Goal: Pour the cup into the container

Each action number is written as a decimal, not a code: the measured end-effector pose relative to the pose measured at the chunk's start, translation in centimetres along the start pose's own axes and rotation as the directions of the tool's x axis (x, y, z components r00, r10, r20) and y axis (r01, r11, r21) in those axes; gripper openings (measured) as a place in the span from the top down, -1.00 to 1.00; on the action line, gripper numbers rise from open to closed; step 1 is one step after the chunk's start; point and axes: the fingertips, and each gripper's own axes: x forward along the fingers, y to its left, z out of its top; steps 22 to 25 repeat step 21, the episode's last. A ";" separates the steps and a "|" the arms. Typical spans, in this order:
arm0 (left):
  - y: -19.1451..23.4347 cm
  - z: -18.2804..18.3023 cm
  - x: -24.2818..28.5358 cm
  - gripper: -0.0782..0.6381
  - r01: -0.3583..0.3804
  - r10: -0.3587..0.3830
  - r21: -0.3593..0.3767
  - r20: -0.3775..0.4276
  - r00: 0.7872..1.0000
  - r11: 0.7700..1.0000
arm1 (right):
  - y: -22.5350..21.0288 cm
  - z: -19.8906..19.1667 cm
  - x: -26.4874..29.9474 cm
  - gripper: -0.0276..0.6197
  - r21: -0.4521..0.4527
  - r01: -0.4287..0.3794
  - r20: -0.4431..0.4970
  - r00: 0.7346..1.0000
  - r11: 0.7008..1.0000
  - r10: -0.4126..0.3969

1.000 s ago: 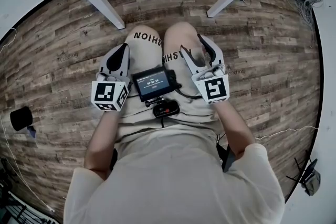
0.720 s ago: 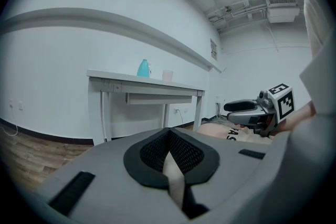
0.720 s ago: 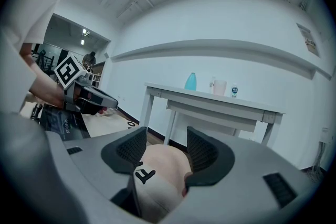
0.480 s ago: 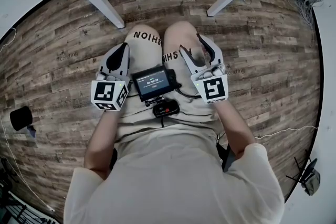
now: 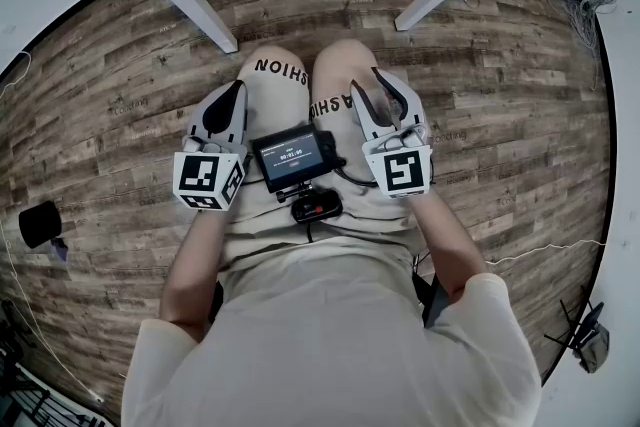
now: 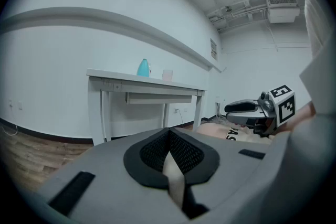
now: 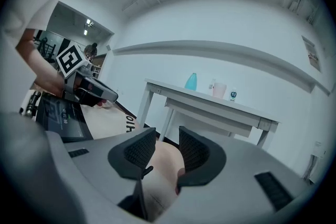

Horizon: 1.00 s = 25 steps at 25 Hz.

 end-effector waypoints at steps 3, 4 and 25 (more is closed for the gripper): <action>0.0 0.0 0.0 0.76 0.001 -0.001 -0.001 0.000 1.000 1.000 | -0.1 0.0 0.0 0.52 0.005 0.002 0.001 1.000 1.000 -0.002; 0.0 0.0 0.0 0.76 0.001 -0.001 -0.001 0.000 1.000 1.000 | -0.1 0.0 0.0 0.53 0.008 0.003 0.002 1.000 1.000 -0.003; 0.0 0.0 0.0 0.76 0.003 -0.003 -0.005 -0.003 1.000 1.000 | -0.1 -0.4 0.0 0.54 -0.008 0.004 -0.010 1.000 1.000 -0.004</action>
